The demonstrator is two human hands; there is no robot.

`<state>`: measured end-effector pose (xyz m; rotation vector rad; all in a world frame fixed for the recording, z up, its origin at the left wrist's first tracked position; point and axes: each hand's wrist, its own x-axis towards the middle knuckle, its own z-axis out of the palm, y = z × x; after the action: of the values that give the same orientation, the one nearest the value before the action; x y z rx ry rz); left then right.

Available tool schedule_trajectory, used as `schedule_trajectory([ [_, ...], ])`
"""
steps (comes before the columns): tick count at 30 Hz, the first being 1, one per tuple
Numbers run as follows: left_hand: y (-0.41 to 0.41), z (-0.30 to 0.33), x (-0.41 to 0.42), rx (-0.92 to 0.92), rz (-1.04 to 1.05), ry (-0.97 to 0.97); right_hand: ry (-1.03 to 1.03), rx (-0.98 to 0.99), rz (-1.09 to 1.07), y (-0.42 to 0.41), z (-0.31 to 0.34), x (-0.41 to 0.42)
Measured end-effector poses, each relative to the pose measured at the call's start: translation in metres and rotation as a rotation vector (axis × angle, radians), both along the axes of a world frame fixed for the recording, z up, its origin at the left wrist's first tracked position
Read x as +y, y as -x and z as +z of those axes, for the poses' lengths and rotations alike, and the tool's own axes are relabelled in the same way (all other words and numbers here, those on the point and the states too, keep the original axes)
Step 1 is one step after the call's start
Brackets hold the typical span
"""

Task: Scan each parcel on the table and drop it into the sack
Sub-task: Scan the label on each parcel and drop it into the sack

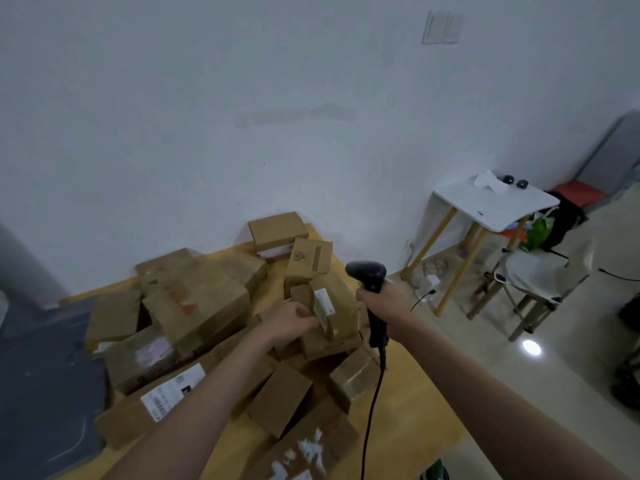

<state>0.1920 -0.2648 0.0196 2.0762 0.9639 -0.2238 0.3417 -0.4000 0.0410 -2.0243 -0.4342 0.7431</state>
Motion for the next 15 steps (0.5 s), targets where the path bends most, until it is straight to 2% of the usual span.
schedule_trajectory([
  [6,-0.043,-0.020,0.001,-0.010,0.120,0.130,0.026,0.134,0.040,-0.034,-0.022,0.018],
  [11,-0.060,-0.039,0.001,-0.048,0.213,0.343,0.033,0.187,0.088,-0.047,-0.045,0.028],
  [15,-0.066,-0.044,-0.006,-0.081,0.237,0.388,0.018,0.241,0.087,-0.042,-0.045,0.029],
])
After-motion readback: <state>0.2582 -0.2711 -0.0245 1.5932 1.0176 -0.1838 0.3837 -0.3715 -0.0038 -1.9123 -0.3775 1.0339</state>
